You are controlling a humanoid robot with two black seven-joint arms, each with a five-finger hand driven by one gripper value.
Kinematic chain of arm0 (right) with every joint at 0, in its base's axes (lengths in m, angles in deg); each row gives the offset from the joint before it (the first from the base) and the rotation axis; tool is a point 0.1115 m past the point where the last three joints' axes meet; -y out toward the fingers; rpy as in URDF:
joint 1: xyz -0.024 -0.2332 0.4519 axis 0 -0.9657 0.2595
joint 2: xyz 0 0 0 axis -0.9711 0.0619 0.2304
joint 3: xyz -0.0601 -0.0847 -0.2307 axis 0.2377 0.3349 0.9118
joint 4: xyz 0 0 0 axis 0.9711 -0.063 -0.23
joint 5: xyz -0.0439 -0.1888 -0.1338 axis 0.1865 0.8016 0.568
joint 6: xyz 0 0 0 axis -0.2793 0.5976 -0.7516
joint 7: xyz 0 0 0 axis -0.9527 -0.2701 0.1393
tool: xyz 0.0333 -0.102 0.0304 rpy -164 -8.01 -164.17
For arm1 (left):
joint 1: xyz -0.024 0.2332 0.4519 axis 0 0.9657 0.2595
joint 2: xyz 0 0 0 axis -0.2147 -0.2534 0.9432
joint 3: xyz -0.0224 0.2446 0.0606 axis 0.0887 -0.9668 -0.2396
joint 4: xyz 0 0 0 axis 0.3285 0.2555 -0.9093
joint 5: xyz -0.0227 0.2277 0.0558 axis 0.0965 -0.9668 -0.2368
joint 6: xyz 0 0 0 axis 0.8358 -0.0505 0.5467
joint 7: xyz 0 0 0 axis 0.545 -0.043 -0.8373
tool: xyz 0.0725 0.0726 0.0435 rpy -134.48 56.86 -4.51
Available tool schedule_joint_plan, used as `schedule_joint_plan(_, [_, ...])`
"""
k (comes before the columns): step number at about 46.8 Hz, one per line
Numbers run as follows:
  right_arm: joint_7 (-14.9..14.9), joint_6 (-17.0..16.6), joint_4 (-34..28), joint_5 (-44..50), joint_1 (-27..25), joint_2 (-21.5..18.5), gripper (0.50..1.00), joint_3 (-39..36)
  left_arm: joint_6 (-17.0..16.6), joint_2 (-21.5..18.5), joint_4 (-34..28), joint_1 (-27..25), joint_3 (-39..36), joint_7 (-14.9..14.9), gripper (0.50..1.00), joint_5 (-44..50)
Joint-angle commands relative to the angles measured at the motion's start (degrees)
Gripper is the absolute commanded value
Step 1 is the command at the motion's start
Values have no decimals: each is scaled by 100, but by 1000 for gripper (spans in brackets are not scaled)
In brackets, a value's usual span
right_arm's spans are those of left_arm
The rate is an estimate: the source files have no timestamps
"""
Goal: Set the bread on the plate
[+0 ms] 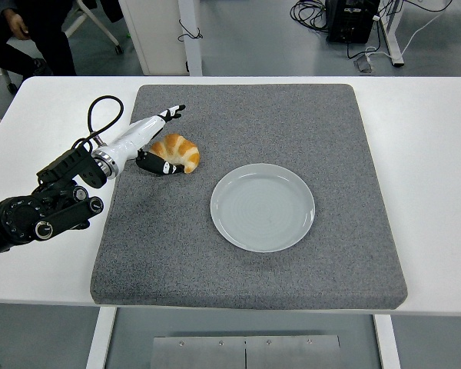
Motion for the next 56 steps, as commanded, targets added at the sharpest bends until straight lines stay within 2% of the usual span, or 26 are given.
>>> schedule_joint_plan(1, [0, 0, 0, 0, 0, 0, 1000, 0, -10, 3, 3, 7, 10, -7, 968, 32])
schedule_joint_plan(14, [0, 0, 0, 0, 0, 0, 1000, 0, -54, 3, 12, 7, 19, -43, 961, 76])
schedule_joint_plan(29, [0, 0, 0, 0, 0, 0, 1000, 0, -151, 73, 126, 33, 10, -51, 886, 84])
schedule_joint_plan(38, [0, 0, 0, 0, 0, 0, 1000, 0, -151, 108, 153, 77, 10, -69, 880, 102])
schedule_joint_plan(45, [0, 0, 0, 0, 0, 0, 1000, 0, -151, 117, 153, 77, 10, -78, 754, 111])
schedule_joint_plan(52, [0, 0, 0, 0, 0, 0, 1000, 0, -116, 117, 153, 68, 19, -78, 506, 120])
schedule_joint_plan(56, [0, 0, 0, 0, 0, 0, 1000, 0, -107, 117, 153, 34, 19, -78, 500, 146])
